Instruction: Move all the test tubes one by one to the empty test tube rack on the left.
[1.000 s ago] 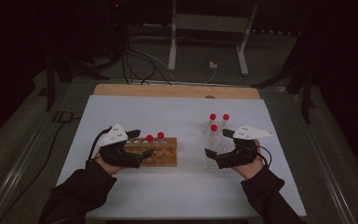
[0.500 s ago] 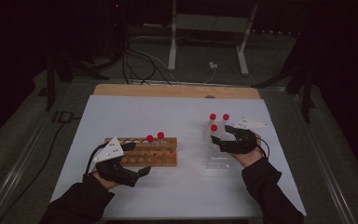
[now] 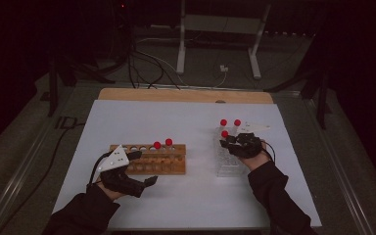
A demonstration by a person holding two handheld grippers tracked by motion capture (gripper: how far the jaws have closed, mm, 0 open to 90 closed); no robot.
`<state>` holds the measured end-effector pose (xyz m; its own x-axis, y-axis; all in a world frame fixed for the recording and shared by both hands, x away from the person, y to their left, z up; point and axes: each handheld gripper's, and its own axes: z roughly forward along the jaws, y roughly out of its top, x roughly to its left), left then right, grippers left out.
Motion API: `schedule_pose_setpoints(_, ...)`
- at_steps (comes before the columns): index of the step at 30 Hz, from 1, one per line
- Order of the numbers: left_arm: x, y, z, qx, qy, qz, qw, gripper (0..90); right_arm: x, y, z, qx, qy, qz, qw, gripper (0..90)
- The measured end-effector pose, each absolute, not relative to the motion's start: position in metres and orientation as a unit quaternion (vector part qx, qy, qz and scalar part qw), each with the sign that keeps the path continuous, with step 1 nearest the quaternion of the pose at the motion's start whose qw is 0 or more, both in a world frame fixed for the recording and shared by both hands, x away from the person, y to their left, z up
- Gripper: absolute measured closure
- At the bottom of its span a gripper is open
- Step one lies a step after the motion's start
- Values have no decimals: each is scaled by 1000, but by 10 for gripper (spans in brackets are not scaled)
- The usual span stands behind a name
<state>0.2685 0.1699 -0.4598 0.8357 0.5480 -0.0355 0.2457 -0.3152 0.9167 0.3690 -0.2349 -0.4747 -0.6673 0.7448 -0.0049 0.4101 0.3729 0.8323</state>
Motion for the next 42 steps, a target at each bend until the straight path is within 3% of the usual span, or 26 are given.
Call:
schedule_pose_setpoints(4,269,170,-461,800,250,146,526,16,369,-232,-475,355,810,425,195,746)
schedule_pose_setpoints(12,269,170,-460,799,250,143,527,16,364,-233,-467,350,808,427,206,752)
schedule_pose_setpoints(29,266,167,-453,801,237,144,531,16,333,-236,-413,323,784,474,238,753)
schedule_pose_setpoints(42,261,162,-446,799,232,137,538,16,301,-198,-414,256,820,472,200,753)
